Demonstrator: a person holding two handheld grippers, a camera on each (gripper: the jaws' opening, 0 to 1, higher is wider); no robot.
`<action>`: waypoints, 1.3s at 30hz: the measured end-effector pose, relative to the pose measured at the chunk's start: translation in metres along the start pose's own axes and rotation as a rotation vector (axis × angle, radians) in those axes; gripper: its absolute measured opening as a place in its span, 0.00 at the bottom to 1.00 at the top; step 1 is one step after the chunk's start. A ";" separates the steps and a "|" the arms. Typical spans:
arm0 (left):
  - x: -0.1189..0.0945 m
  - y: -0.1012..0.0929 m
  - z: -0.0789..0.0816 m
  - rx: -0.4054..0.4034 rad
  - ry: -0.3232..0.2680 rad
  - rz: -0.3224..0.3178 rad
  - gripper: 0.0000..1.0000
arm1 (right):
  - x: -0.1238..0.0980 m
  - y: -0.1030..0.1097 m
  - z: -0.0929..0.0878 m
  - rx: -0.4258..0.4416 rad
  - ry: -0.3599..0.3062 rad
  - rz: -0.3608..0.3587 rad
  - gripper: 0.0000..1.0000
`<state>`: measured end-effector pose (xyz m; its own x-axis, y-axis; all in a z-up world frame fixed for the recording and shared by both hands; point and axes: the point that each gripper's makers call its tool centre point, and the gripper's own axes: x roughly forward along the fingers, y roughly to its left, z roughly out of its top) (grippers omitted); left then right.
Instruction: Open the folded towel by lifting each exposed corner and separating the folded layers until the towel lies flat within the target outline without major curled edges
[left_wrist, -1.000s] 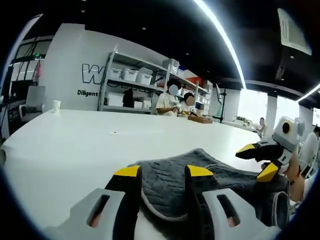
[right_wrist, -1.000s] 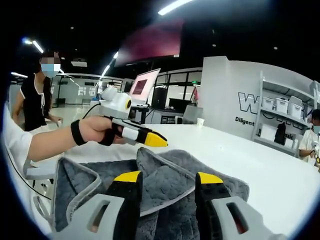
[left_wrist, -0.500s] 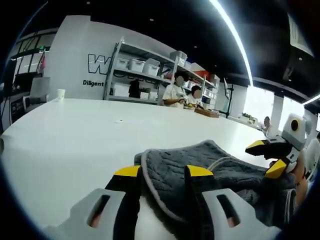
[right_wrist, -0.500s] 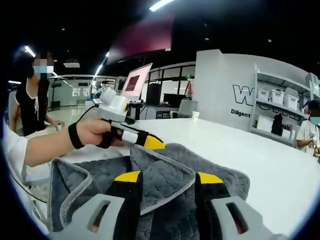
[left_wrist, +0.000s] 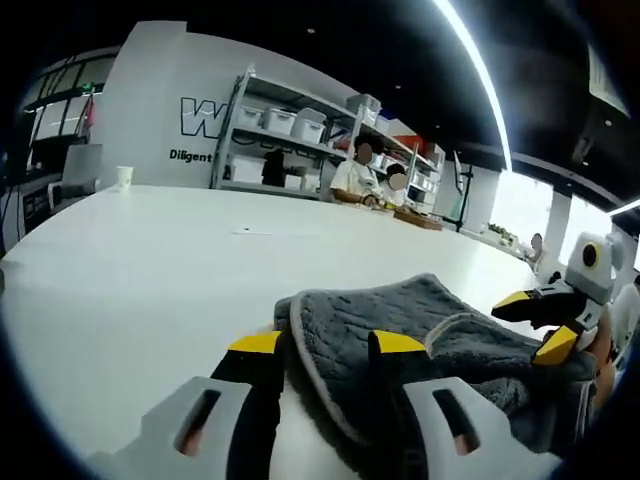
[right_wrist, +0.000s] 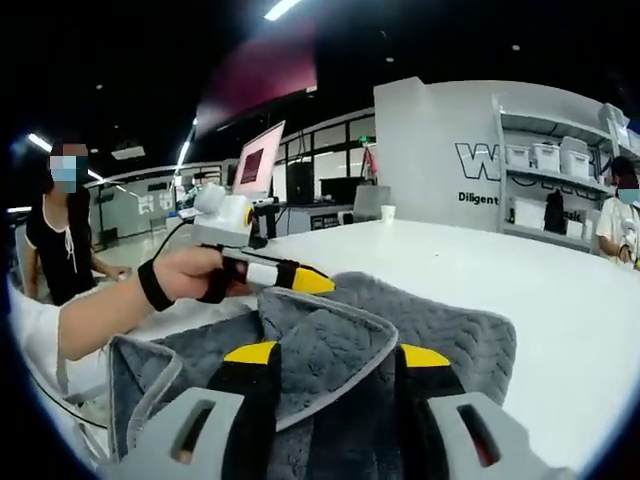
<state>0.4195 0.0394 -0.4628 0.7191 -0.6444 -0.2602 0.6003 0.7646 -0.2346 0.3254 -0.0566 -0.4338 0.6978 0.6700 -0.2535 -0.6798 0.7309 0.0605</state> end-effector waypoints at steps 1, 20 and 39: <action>0.001 0.000 0.000 -0.004 0.001 -0.001 0.32 | 0.000 0.001 0.000 0.014 -0.001 0.009 0.47; 0.001 -0.005 0.005 -0.003 -0.021 -0.012 0.06 | 0.004 0.015 -0.004 0.074 0.010 0.102 0.08; 0.002 0.001 0.025 -0.054 -0.047 -0.025 0.03 | -0.019 0.032 0.032 -0.008 -0.135 0.127 0.00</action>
<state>0.4302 0.0386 -0.4406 0.7207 -0.6608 -0.2098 0.5991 0.7459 -0.2912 0.2971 -0.0416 -0.3965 0.6299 0.7685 -0.1124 -0.7658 0.6387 0.0756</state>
